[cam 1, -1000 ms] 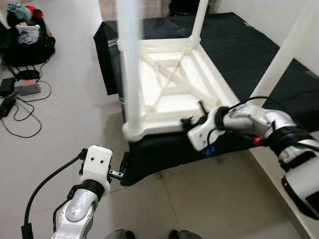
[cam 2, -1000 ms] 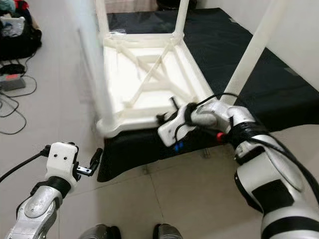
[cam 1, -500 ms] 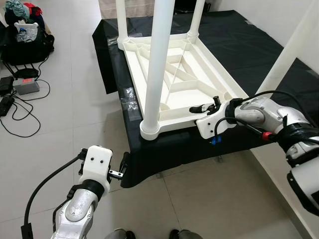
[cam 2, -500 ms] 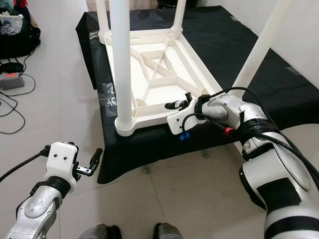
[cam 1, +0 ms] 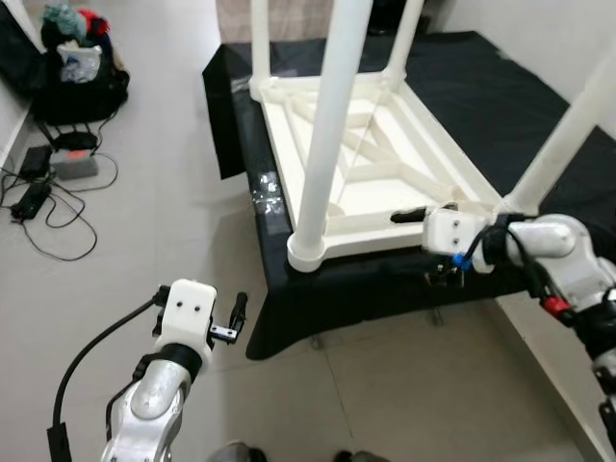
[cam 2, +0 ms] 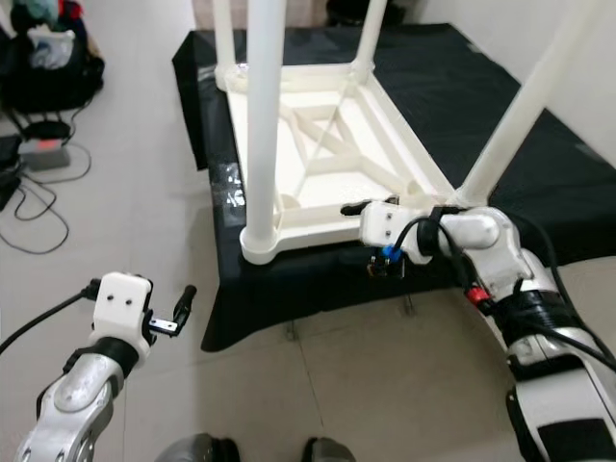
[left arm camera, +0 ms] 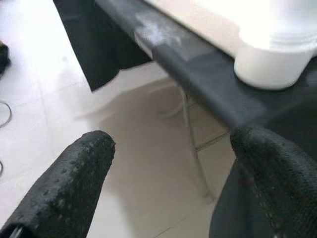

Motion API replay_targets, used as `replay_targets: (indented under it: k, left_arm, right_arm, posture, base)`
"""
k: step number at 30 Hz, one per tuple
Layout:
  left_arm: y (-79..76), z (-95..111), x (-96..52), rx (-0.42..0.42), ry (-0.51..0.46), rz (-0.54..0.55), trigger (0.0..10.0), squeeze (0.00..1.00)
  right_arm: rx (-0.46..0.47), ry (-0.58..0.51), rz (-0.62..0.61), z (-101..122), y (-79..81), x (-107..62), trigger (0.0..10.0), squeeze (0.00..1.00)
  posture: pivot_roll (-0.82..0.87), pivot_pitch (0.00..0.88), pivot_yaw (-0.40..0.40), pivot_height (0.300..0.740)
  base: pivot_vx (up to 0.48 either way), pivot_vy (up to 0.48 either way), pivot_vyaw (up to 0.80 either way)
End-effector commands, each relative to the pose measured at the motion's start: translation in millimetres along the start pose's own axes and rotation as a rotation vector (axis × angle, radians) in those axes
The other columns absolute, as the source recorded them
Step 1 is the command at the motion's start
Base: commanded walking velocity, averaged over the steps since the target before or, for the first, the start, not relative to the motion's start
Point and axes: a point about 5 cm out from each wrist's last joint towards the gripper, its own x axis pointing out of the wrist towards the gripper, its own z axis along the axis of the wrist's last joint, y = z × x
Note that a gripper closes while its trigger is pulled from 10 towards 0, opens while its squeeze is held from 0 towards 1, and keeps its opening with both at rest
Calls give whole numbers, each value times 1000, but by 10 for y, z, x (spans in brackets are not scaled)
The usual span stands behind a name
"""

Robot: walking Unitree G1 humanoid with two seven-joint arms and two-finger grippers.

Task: Building children table

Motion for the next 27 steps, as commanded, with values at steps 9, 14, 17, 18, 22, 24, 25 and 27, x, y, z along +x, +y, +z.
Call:
replay_targets:
  k: [9, 14, 17, 18, 22, 24, 25, 27]
  left_arm:
    - [-13, -37, 89, -19, -7, -16, 10000, 0]
    - [-37, -43, 135, -21, -13, -37, 10000, 0]
    - [-52, -35, 153, -16, -19, -49, 10000, 0]
    - [-57, -36, 163, -14, -23, -55, 10000, 0]
    - [-78, -20, 167, 9, -41, -83, 10000, 0]
    - [-79, -17, 152, 1, -45, -85, 10000, 0]
    - [-79, -32, 131, -8, -45, -83, 10000, 0]
    - [-78, -41, 123, -18, -48, -79, 10000, 0]
  right_arm:
    - [431, -244, -437, 55, 218, 216, 10000, 855]
    - [628, -479, -635, 249, -254, -81, 10000, 0]
    - [606, -542, -647, 357, -446, -235, 10000, 0]
    - [602, -572, -655, 429, -524, -302, 10000, 0]
    - [582, -531, -681, 458, -640, -348, 10000, 0]
    - [593, -501, -681, 422, -595, -313, 10000, 0]
    - [641, -466, -665, 349, -467, -237, 10000, 0]
    - [702, -429, -648, 248, -314, -134, 10000, 0]
  posture:
    - [-81, 28, -58, 740]
    - [-97, 35, -51, 740]
    - [-94, 42, -51, 740]
    - [-97, 44, -51, 740]
    - [-96, 43, -49, 740]
    - [-92, 40, -49, 740]
    - [-86, 22, -56, 740]
    - [-98, 5, -60, 740]
  base:
    - [0, 0, 0]
    - [0, 0, 0]
    - [0, 0, 0]
    - [0, 0, 0]
    - [0, 0, 0]
    - [0, 0, 0]
    - [0, 0, 0]
    - [0, 0, 0]
